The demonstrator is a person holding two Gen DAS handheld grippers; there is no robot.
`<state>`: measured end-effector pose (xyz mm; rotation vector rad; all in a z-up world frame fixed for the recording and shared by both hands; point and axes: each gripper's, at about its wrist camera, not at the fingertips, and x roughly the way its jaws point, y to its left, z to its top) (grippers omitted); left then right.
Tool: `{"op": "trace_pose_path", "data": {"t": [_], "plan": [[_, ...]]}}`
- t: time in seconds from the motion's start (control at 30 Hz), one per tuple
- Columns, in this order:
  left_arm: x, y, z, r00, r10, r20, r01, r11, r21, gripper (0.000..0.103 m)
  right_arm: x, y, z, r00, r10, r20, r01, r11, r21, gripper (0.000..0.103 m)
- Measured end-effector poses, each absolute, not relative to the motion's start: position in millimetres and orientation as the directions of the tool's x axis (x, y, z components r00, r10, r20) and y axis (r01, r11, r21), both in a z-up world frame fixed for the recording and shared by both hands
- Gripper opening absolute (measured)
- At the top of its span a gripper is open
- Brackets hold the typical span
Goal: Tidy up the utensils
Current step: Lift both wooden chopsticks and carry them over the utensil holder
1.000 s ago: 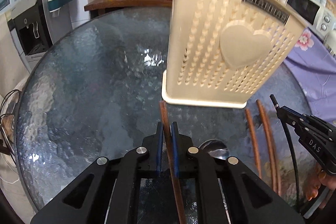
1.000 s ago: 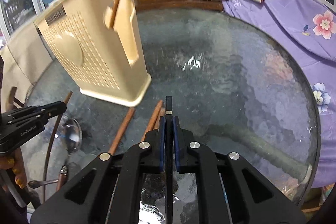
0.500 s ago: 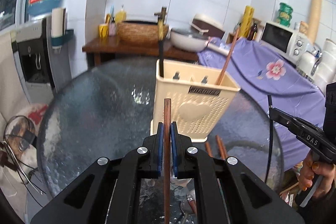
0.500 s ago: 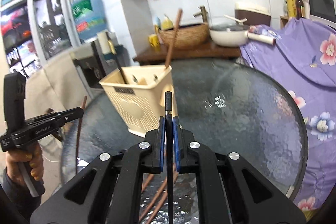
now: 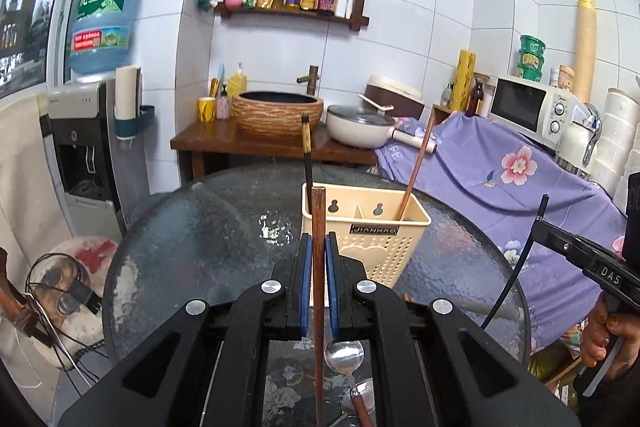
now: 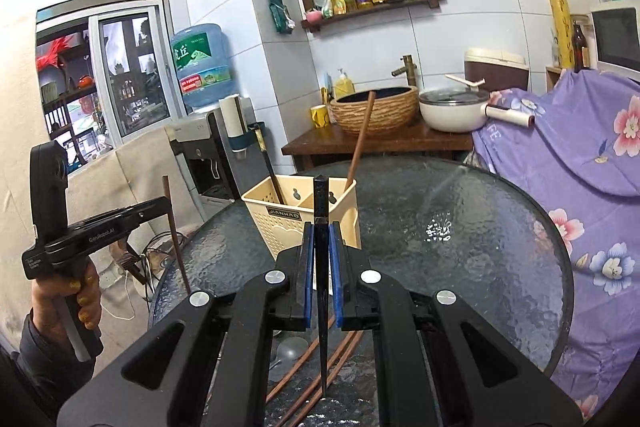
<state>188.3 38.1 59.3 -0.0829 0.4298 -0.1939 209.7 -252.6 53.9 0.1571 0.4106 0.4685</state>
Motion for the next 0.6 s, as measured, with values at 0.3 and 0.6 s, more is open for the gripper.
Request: {"op": "trace_pose_path", "data": {"t": [0.3, 0.6], "plan": [[183, 40, 69, 0.902, -0.200, -0.383, 0.170, 0.979, -0.110, 0.007, 204, -246, 66, 0.813, 0.481, -0.328, -0.433, 0.876, 0.213, 0.008], [184, 36, 88, 0.909, -0.214, -0.357, 0.194, 0.977, -0.093, 0.007, 210, -238, 84, 0.798, 0.516, -0.312, -0.473, 0.857, 0.205, 0.008]]}}
